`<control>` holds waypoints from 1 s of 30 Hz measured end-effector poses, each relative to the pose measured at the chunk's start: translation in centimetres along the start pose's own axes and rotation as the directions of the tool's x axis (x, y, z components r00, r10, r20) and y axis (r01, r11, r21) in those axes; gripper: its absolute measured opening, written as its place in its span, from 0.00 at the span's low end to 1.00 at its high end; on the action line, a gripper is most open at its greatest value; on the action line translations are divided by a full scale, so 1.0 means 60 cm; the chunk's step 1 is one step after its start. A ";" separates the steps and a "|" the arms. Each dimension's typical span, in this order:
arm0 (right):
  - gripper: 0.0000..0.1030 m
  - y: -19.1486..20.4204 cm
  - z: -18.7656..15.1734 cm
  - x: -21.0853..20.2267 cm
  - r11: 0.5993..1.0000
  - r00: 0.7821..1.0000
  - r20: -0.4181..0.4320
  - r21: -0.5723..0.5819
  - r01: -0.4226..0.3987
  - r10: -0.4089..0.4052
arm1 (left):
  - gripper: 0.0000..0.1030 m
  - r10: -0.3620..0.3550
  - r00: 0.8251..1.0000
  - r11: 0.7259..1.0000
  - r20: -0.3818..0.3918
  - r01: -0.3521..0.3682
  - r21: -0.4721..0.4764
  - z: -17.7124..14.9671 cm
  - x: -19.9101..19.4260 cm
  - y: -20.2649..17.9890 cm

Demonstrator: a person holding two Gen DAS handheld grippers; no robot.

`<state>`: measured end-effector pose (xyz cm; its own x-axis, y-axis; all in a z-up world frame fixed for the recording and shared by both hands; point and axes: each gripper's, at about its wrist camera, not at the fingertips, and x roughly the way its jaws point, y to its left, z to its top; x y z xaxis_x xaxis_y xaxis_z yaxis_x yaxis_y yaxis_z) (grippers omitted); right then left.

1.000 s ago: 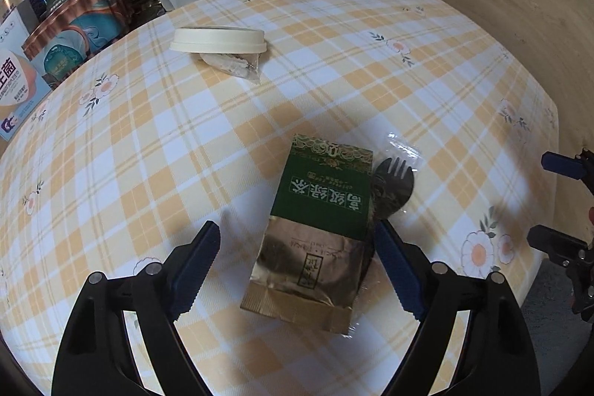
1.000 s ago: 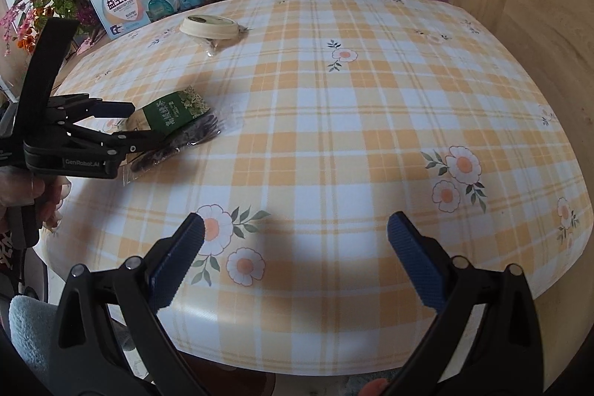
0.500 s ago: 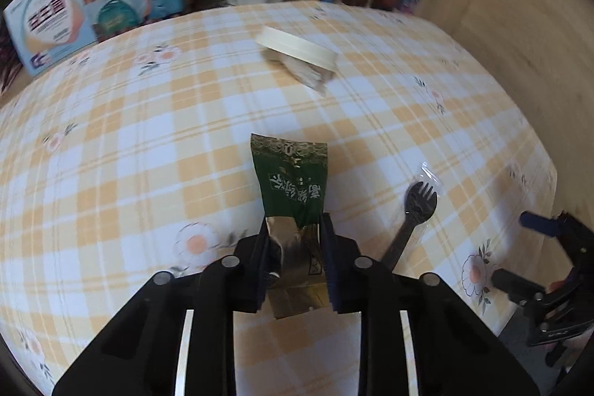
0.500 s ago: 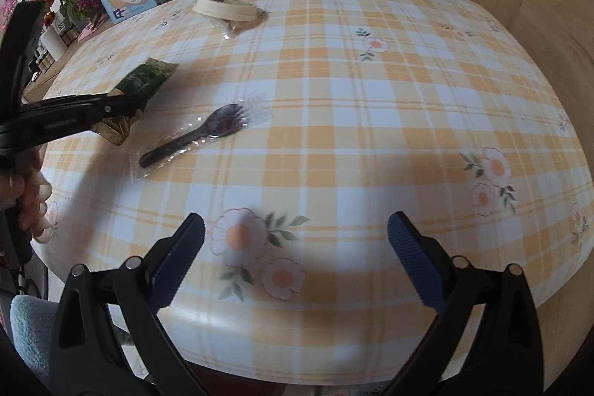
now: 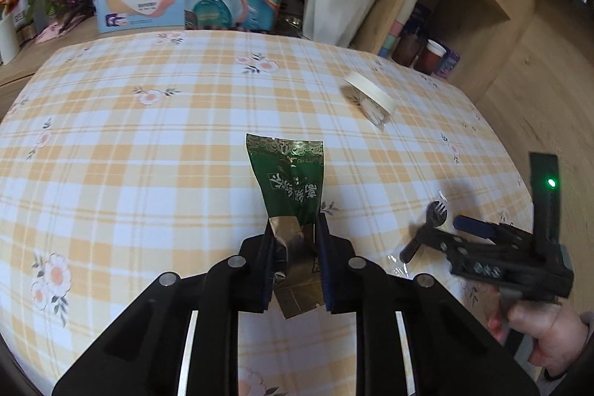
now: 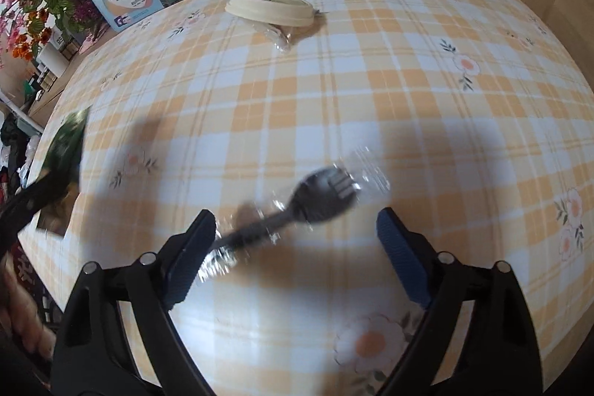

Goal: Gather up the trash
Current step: 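Grasp the plastic-wrapped fork with the right gripper while the left holds the packet, then carry the fork over the pink bin and open the right gripper while the left holds the packet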

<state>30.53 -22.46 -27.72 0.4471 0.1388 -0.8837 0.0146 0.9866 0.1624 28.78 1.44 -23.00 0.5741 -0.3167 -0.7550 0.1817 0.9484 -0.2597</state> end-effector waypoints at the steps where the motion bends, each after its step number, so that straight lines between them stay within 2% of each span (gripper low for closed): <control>1: 0.79 0.006 0.007 0.005 1.000 1.000 0.003 -0.004 0.006 -0.006 | 0.19 0.001 1.000 1.000 0.005 -0.001 -0.004 -0.003 -0.007 0.002; 4: 0.60 0.032 0.020 0.016 0.993 0.998 0.000 -0.104 0.056 -0.056 | 0.19 0.000 1.000 1.000 0.020 0.000 -0.016 -0.014 -0.027 0.007; 7: 0.41 0.049 0.021 0.016 0.979 0.998 -0.001 -0.194 0.062 -0.063 | 0.19 -0.003 0.999 1.000 0.033 0.004 -0.029 -0.025 -0.046 0.011; 9: 0.34 0.045 0.018 0.014 0.978 0.999 0.000 -0.203 0.052 -0.053 | 0.19 -0.003 0.999 0.999 0.043 0.005 -0.036 -0.032 -0.057 0.012; 11: 0.20 0.039 0.013 0.010 0.979 1.000 0.002 -0.202 0.030 -0.030 | 0.19 -0.007 0.999 0.999 0.046 0.009 -0.042 -0.038 -0.064 0.011; 12: 0.16 0.036 0.010 0.005 0.979 1.000 0.011 -0.202 0.027 -0.025 | 0.19 -0.007 0.999 0.999 0.049 0.009 -0.044 -0.042 -0.070 0.009; 17: 0.13 0.032 -0.008 -0.026 0.978 0.997 0.075 -0.210 0.008 0.008 | 0.19 -0.012 0.998 0.999 0.063 0.015 -0.047 -0.058 -0.093 -0.001; 30: 0.12 0.026 -0.062 -0.148 0.981 0.978 0.185 -0.183 -0.059 0.094 | 0.19 -0.032 0.996 0.999 0.085 0.033 -0.015 -0.097 -0.165 -0.040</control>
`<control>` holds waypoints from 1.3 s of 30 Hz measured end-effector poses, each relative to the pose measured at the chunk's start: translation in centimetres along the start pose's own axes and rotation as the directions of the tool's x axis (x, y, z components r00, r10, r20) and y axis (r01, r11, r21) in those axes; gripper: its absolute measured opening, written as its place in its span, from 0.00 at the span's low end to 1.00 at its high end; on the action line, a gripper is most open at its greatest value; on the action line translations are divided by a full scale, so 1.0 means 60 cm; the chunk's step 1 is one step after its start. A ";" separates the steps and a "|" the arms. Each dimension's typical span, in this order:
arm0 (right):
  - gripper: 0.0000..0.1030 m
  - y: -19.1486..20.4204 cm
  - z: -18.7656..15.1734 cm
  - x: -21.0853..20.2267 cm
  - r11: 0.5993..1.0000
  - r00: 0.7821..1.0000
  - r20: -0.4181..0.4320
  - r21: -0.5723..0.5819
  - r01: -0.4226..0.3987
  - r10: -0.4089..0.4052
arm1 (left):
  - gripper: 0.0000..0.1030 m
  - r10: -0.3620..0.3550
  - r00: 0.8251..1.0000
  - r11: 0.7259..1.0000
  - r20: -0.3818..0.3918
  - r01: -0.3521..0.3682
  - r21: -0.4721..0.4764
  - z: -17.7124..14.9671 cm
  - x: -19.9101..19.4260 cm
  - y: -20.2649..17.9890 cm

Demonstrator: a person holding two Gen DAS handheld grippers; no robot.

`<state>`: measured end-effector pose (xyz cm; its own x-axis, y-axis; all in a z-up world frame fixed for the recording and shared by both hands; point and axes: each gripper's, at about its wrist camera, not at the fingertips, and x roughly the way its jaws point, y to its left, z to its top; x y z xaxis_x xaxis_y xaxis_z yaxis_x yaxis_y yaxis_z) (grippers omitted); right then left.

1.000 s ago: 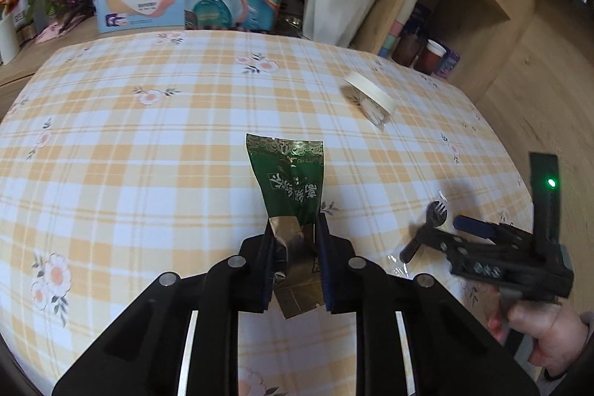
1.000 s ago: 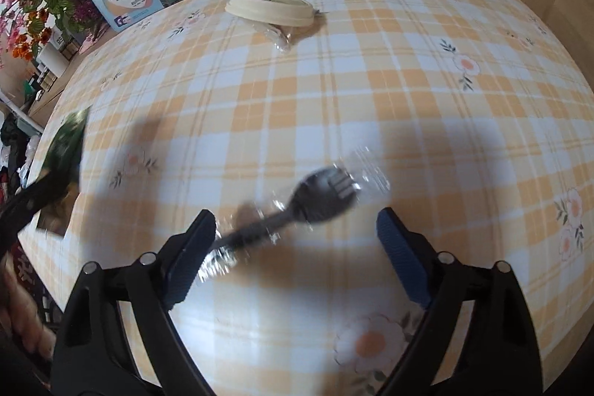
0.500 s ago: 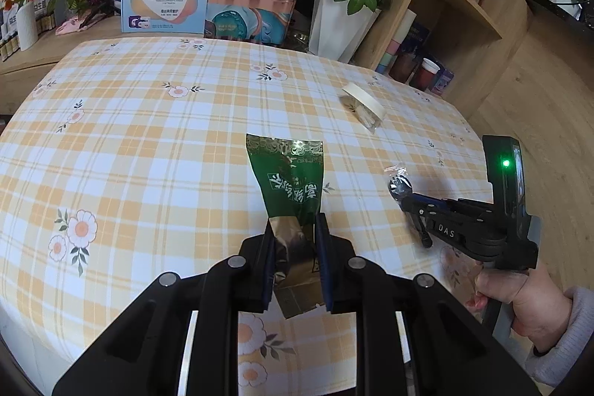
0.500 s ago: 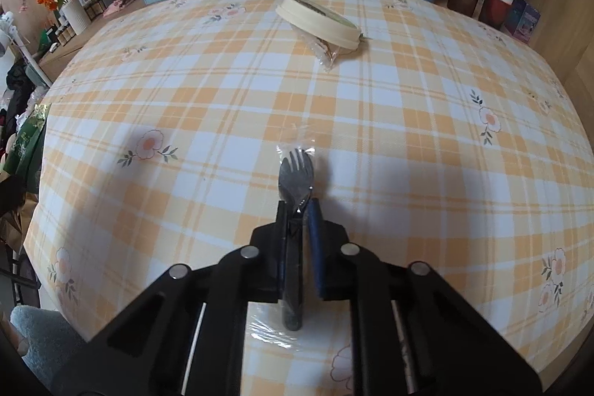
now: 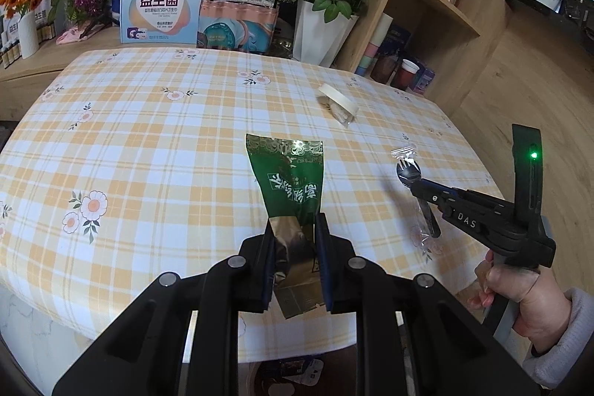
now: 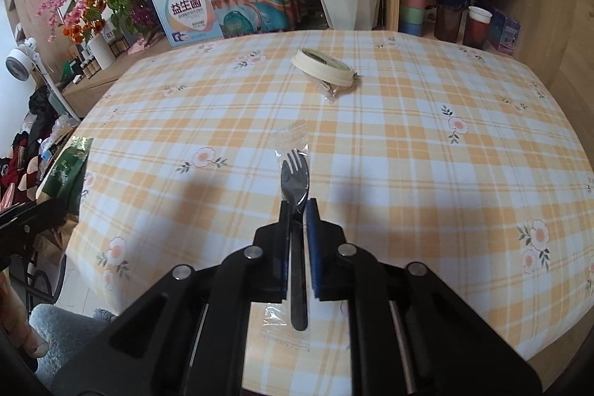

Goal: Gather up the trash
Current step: 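Carry the fork over the pink bin and open the right gripper while the left holds the packet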

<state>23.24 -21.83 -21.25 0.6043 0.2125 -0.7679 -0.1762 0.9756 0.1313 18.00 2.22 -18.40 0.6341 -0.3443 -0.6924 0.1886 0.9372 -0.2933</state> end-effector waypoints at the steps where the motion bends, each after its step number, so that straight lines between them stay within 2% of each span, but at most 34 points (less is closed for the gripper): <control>1: 0.12 0.002 -0.003 -0.011 1.000 1.000 0.007 -0.002 -0.005 0.005 | 0.19 -0.002 1.000 1.000 0.002 0.002 0.004 -0.003 -0.007 -0.004; 9: 0.12 0.022 -0.037 -0.093 0.999 0.997 0.057 -0.018 -0.046 0.047 | 0.19 -0.011 0.999 1.000 0.032 0.011 0.020 -0.029 -0.069 -0.030; 21: 0.12 0.063 -0.135 -0.209 0.993 0.992 0.100 -0.100 -0.063 0.073 | 0.19 -0.020 0.997 0.999 0.070 0.017 0.046 -0.094 -0.162 -0.071; 33: 0.12 0.077 -0.210 -0.272 0.988 0.991 0.091 -0.131 -0.086 0.098 | 0.19 -0.031 0.993 0.998 0.111 0.024 0.059 -0.145 -0.234 -0.101; 39: 0.12 0.081 -0.230 -0.272 0.985 0.991 0.048 -0.121 -0.119 0.126 | 0.19 -0.039 0.994 0.998 0.104 0.034 0.058 -0.155 -0.236 -0.106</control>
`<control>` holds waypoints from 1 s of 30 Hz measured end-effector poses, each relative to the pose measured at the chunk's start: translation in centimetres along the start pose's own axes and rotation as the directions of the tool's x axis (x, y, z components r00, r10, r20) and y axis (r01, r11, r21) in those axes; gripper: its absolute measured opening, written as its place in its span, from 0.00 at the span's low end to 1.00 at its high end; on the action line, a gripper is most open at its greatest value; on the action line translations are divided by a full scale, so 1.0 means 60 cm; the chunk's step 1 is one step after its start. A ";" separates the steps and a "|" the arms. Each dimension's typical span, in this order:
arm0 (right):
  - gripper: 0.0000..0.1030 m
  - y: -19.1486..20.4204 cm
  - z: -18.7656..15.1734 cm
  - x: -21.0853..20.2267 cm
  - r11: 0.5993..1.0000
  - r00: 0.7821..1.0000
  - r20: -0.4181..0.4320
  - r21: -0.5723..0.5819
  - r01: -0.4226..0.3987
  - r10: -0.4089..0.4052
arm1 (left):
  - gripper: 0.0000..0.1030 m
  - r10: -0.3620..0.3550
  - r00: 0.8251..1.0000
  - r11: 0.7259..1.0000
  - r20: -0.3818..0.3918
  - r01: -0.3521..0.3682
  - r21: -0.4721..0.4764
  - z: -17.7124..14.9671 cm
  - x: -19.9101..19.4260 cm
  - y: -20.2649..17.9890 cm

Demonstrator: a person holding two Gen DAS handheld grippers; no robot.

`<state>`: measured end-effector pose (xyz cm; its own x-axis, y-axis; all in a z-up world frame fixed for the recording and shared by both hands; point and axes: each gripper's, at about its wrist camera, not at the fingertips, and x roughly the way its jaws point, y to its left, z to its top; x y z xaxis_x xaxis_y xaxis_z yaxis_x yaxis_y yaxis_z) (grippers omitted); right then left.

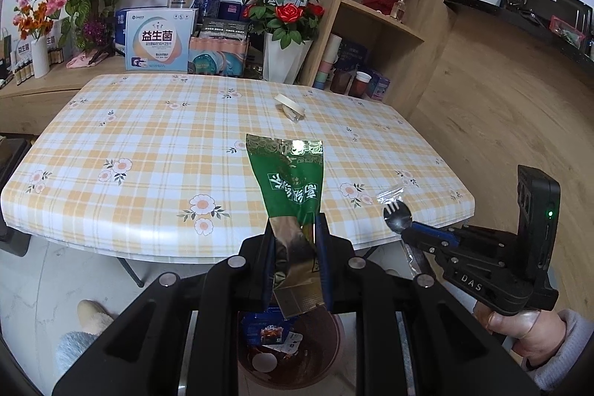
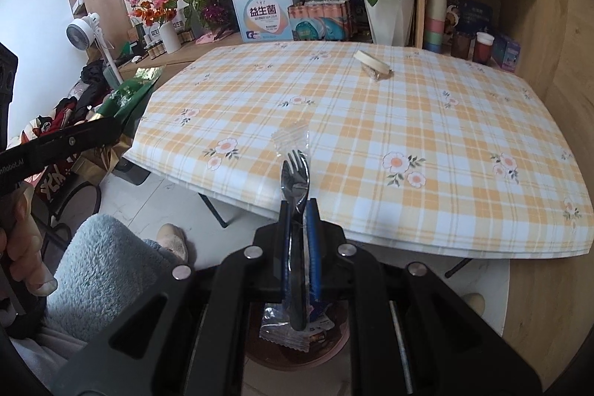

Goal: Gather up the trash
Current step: 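Carry the fork over the pink bin and open the right gripper while the left holds the packet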

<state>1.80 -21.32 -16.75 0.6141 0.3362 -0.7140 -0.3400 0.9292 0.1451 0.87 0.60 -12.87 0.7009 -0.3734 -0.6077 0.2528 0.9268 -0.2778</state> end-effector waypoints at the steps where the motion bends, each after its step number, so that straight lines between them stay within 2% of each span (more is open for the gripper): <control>1: 0.12 0.002 -0.004 0.004 1.000 1.000 -0.012 0.005 -0.010 0.010 | 0.19 -0.002 1.000 1.000 -0.003 0.002 -0.004 -0.002 0.002 0.001; 7: 0.13 0.014 -0.022 0.030 1.000 0.997 -0.065 0.000 -0.029 0.029 | 0.19 -0.028 0.999 0.999 -0.031 0.027 -0.034 -0.016 0.016 0.005; 13: 0.13 0.024 -0.033 0.048 0.999 0.995 -0.096 -0.009 -0.043 0.041 | 0.19 -0.023 0.999 0.999 -0.049 0.021 -0.033 -0.029 0.025 0.008; 17: 0.18 0.030 -0.040 0.061 0.999 0.992 -0.121 -0.015 -0.040 0.037 | 0.19 -0.007 0.999 1.000 -0.051 0.006 -0.023 -0.034 0.029 0.010; 19: 0.24 0.032 -0.042 0.066 0.999 0.991 -0.130 -0.020 -0.035 0.033 | 0.19 -0.007 0.999 1.000 -0.053 0.006 -0.024 -0.036 0.029 0.011; 21: 0.26 0.032 -0.043 0.067 0.999 0.991 -0.129 -0.019 -0.029 0.026 | 0.19 -0.005 0.998 1.000 -0.055 0.004 -0.022 -0.038 0.030 0.010; 22: 0.30 0.031 -0.043 0.066 1.000 0.992 -0.125 -0.017 -0.024 0.022 | 0.19 -0.007 0.998 1.000 -0.057 0.006 -0.022 -0.038 0.031 0.010; 24: 0.43 0.026 -0.040 0.062 1.000 0.994 -0.108 -0.009 -0.008 0.007 | 0.19 -0.009 0.998 1.000 -0.065 0.008 -0.020 -0.041 0.033 0.011; 26: 0.73 0.017 -0.034 0.050 0.999 0.997 -0.067 0.010 0.034 -0.033 | 0.19 -0.013 0.997 1.000 -0.074 0.012 -0.020 -0.045 0.036 0.010; 29: 0.89 0.001 -0.025 0.035 0.995 0.996 -0.014 0.042 0.085 -0.084 | 0.19 -0.019 0.996 1.000 -0.089 0.017 -0.015 -0.050 0.041 0.007; 30: 0.89 -0.003 -0.023 0.033 0.994 0.996 -0.007 0.052 0.093 -0.093 | 0.19 -0.021 0.995 1.000 -0.096 0.020 -0.011 -0.051 0.043 0.005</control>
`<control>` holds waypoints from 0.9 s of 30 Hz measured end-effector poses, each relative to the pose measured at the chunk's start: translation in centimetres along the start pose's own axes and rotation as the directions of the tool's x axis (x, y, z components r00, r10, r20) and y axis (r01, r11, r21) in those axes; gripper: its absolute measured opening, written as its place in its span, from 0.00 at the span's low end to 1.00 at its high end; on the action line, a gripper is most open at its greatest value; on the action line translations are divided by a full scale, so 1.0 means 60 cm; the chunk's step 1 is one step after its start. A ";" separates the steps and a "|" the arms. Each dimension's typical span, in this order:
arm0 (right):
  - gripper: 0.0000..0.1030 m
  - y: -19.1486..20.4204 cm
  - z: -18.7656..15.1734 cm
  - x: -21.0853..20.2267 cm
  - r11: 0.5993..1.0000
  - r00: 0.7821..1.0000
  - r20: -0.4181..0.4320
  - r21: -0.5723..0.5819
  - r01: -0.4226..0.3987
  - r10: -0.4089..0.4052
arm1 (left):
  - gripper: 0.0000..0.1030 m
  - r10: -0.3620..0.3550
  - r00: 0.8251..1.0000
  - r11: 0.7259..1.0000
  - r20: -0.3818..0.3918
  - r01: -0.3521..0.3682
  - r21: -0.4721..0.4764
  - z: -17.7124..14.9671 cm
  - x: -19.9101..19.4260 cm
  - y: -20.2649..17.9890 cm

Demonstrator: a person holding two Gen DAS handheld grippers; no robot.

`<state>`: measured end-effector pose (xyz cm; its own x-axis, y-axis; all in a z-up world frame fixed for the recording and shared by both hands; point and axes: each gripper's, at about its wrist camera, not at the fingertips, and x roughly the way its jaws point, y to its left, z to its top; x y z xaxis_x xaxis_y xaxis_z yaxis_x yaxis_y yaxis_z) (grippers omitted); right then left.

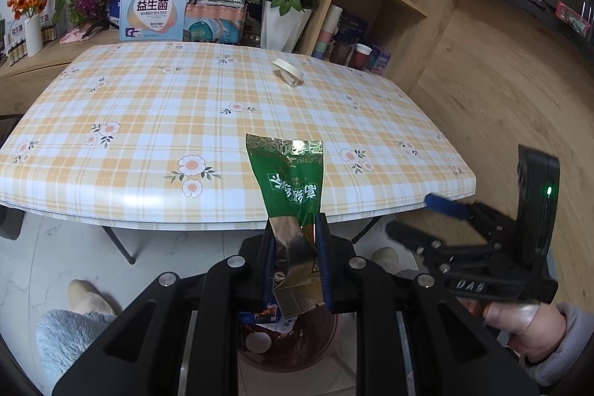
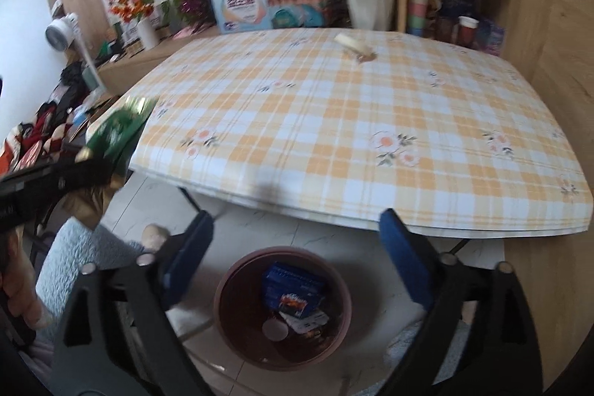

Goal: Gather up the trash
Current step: 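Lower the green tea packet over the pink bin and open the left gripper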

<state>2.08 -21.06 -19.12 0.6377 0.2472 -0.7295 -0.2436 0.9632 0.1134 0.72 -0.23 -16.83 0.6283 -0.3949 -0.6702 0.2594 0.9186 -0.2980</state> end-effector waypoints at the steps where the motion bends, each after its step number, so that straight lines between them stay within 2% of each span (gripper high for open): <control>1: 0.89 -0.008 0.003 -0.003 1.000 1.000 0.009 0.021 0.007 -0.008 | 0.19 -0.002 1.000 1.000 -0.008 0.002 0.004 -0.001 0.003 -0.002; 10: 0.94 -0.051 0.012 -0.015 0.994 0.996 0.054 0.087 0.071 -0.076 | 0.20 -0.017 0.998 0.999 -0.060 0.019 0.038 -0.013 0.024 -0.019; 17: 0.94 -0.076 0.010 -0.017 0.989 0.994 0.058 0.122 0.083 -0.091 | 0.22 -0.046 0.994 0.997 -0.099 0.053 0.064 -0.021 0.042 -0.036; 20: 0.94 -0.081 0.007 -0.016 0.988 0.994 0.053 0.130 0.085 -0.093 | 0.26 -0.072 0.991 0.994 -0.117 0.081 0.071 -0.025 0.048 -0.041; 24: 0.94 -0.081 0.004 -0.014 0.987 0.994 0.050 0.133 0.088 -0.095 | 0.60 -0.076 0.991 0.992 -0.108 0.086 0.091 -0.029 0.048 -0.048; 27: 0.94 -0.079 0.003 -0.013 0.987 0.994 0.048 0.131 0.091 -0.098 | 0.75 -0.067 0.995 0.994 -0.080 0.074 0.080 -0.026 0.043 -0.041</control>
<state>2.86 -25.84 -18.98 0.6927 0.1566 -0.7040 -0.0871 0.9872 0.1339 0.53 -3.52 -18.90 0.5490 -0.4555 -0.7008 0.3630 0.8852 -0.2910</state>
